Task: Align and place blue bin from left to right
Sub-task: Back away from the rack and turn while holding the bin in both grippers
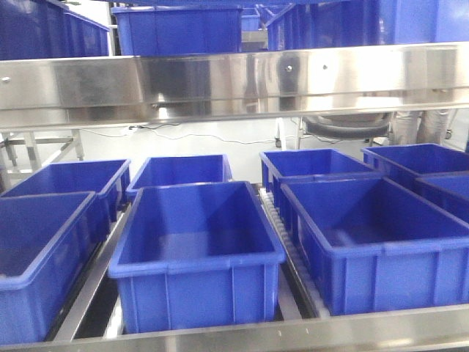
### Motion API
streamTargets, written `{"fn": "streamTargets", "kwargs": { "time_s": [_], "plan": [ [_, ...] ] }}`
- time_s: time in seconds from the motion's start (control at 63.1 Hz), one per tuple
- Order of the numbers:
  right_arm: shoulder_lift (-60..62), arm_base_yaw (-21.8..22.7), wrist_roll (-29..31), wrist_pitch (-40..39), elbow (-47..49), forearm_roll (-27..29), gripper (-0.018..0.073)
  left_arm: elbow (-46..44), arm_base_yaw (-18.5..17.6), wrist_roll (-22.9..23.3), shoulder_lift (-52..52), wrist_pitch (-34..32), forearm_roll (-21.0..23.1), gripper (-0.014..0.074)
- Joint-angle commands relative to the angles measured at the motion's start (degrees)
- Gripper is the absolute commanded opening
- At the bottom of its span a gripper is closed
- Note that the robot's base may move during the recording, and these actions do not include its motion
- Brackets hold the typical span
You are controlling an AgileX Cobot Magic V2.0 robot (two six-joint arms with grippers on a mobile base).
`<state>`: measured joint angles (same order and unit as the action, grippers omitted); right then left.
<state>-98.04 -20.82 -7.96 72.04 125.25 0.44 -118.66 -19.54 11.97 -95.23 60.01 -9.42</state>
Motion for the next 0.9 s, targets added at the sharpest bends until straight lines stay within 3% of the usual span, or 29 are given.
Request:
{"fn": "streamTargets", "kwargs": {
  "time_s": [0.0, 0.888],
  "plan": [
    [1.9, -0.2, 2.6, -4.8, 1.3, 1.2, -0.0076, -0.9, -0.2, -0.8, 1.0, -7.3, -0.1, -0.0019],
    [1.5, -0.2, 2.6, -4.9, 1.3, 1.2, -0.0076, -0.9, -0.1, -0.8, 0.3, -7.4, -0.2, -0.0019]
  ]
}}
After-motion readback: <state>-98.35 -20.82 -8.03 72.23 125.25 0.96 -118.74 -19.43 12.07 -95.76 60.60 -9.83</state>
